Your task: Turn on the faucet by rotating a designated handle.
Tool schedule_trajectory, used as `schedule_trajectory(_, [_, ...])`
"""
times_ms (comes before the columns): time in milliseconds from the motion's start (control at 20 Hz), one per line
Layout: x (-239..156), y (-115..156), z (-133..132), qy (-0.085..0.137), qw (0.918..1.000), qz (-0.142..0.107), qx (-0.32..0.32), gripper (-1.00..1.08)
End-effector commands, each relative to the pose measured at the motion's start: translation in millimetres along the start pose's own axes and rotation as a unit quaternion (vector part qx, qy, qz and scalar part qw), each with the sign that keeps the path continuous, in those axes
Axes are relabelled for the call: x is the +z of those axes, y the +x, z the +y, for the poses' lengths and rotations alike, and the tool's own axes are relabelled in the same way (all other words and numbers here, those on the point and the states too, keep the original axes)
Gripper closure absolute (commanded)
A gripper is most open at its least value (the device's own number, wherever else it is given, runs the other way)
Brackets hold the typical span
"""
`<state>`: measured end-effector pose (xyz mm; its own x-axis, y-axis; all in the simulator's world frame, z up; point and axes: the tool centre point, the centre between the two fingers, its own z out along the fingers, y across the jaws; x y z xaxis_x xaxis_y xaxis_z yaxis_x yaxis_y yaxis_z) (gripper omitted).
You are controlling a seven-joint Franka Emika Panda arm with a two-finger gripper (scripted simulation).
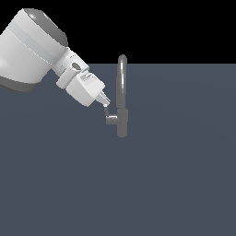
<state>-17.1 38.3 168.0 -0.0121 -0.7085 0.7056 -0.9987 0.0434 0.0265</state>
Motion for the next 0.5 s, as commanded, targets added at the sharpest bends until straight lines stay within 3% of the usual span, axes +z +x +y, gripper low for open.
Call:
schedule_trajectory(0, [7,-8,15,-0.008,1.0000,0.002,-0.005,1.08])
schedule_trajectory(300, [14,-15,36,-0.010,0.9999,0.001,-0.006,1.08])
schedule_trajectory(450, [12,-13,30,-0.003,1.0000,0.002,-0.002,1.08])
